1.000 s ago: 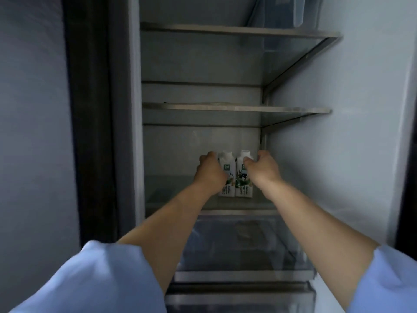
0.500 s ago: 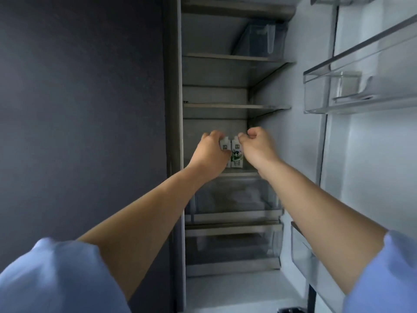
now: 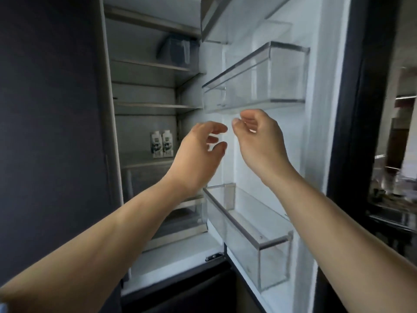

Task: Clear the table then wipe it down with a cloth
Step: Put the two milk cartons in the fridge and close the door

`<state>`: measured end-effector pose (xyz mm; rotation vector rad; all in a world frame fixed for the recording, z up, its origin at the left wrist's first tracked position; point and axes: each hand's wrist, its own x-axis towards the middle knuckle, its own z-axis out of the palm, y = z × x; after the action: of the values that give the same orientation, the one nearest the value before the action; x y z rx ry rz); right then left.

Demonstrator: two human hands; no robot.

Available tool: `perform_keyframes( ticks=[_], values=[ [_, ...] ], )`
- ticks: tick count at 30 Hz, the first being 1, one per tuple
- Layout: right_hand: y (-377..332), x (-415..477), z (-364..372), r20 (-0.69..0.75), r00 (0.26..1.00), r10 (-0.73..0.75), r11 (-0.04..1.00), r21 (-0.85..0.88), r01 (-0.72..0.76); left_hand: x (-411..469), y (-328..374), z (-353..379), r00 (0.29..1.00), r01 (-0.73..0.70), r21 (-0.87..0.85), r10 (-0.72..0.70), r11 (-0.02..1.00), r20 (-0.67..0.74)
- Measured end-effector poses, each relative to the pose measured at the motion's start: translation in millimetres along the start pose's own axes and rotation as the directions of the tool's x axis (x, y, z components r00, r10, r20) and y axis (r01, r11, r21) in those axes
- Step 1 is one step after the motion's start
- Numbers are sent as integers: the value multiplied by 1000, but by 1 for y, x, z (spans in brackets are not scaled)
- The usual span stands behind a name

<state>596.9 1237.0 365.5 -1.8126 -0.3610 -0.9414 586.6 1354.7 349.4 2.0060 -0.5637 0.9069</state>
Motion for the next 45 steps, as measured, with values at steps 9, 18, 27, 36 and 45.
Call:
perform_keyframes(
  ticks=[9,18,27,36,45],
  values=[
    [19,-5,-109,-301,912,-278,939,-283,193,-10,83,61,946,-302,-17,297,953,-132],
    [52,27,-149,-135,979,151,979,-114,-167,-2,117,108,907,-412,149,420,899,-32],
    [34,8,-135,-77,997,-27,996,77,33,-4,109,94,913,-334,384,397,861,-96],
    [15,9,-54,91,966,-243,901,390,190,-29,60,35,974,-29,758,188,651,-125],
    [-11,23,68,315,847,-428,859,433,273,-12,-21,-56,983,162,927,24,339,-181]
  ],
)
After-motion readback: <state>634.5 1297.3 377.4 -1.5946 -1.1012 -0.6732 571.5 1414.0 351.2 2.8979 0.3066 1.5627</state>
